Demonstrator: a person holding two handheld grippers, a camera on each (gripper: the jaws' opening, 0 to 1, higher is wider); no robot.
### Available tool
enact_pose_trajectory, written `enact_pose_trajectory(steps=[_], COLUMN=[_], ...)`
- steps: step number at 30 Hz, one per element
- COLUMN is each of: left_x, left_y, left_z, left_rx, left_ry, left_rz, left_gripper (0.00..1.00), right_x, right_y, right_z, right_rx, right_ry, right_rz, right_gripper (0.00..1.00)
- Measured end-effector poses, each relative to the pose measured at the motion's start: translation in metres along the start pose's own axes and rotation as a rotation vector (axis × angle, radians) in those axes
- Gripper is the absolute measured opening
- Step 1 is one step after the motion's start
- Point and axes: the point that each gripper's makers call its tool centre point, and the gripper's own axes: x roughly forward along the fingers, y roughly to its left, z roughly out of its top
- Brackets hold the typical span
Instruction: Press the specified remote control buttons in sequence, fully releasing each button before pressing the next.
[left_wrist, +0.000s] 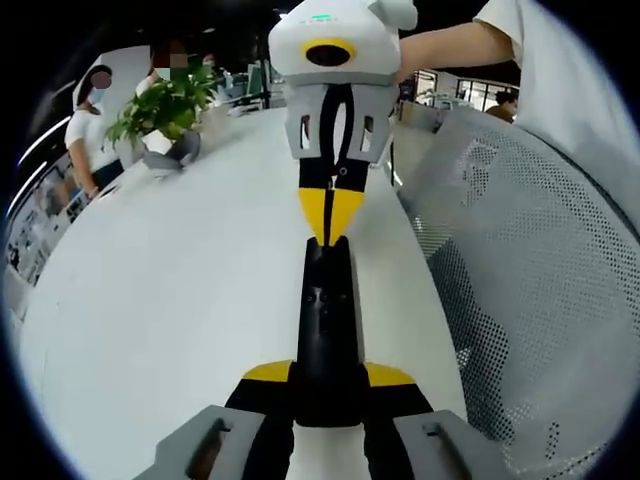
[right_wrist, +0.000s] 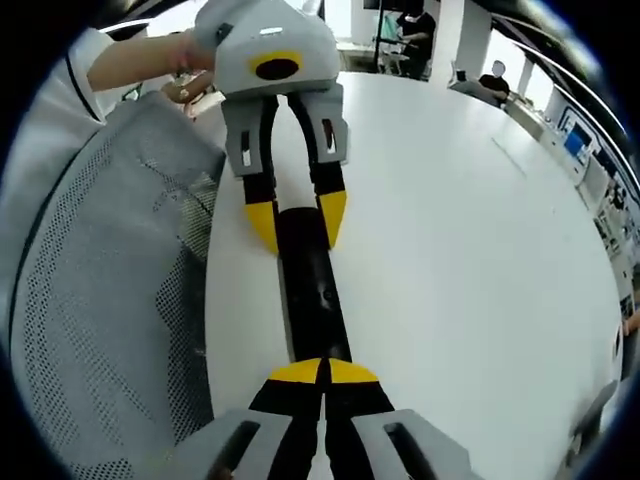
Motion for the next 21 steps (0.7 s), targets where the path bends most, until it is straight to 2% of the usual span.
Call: enact_pose_trajectory(steps=[5, 9, 13, 15, 18, 21], left_x=[0.0002, 0.0002, 0.0002, 0.0001, -0.0003, 0.0002], left_y=[0.0005, 0.0007, 0.0012, 0.0013, 0.0004, 0.0013], left_z=[0.0003, 0.0002, 0.0027, 0.0031, 0.0028, 0.0044], left_rx=[-0.009, -0.023, -0.083, -0.097, -0.089, -0.077], left_ry=[-0.018, -0.036, -0.141, -0.162, -0.169, -0.169], left_rz=[0.003, 0.016, 0.076, 0.100, 0.104, 0.100], left_gripper=[0.24, 0.24, 0.24, 0.25, 0.25, 0.25], right_x=[0.0023, 0.0033, 0.0032, 0.0028, 0.0020, 0.0008], right_y=[0.0004, -0.0010, -0.0009, -0.0011, -0.0020, -0.0029], right_z=[-0.0011, -0.0008, -0.0018, -0.0023, -0.0025, -0.0009], right_rx=[-0.032, 0.002, 0.009, 0.011, 0.030, 0.121], right_ry=[0.037, 0.071, 0.084, 0.077, 0.052, -0.036], right_rz=[-0.002, -0.022, -0.063, -0.088, -0.106, -0.094], right_gripper=[0.00, 0.00, 0.00, 0.00, 0.00, 0.00])
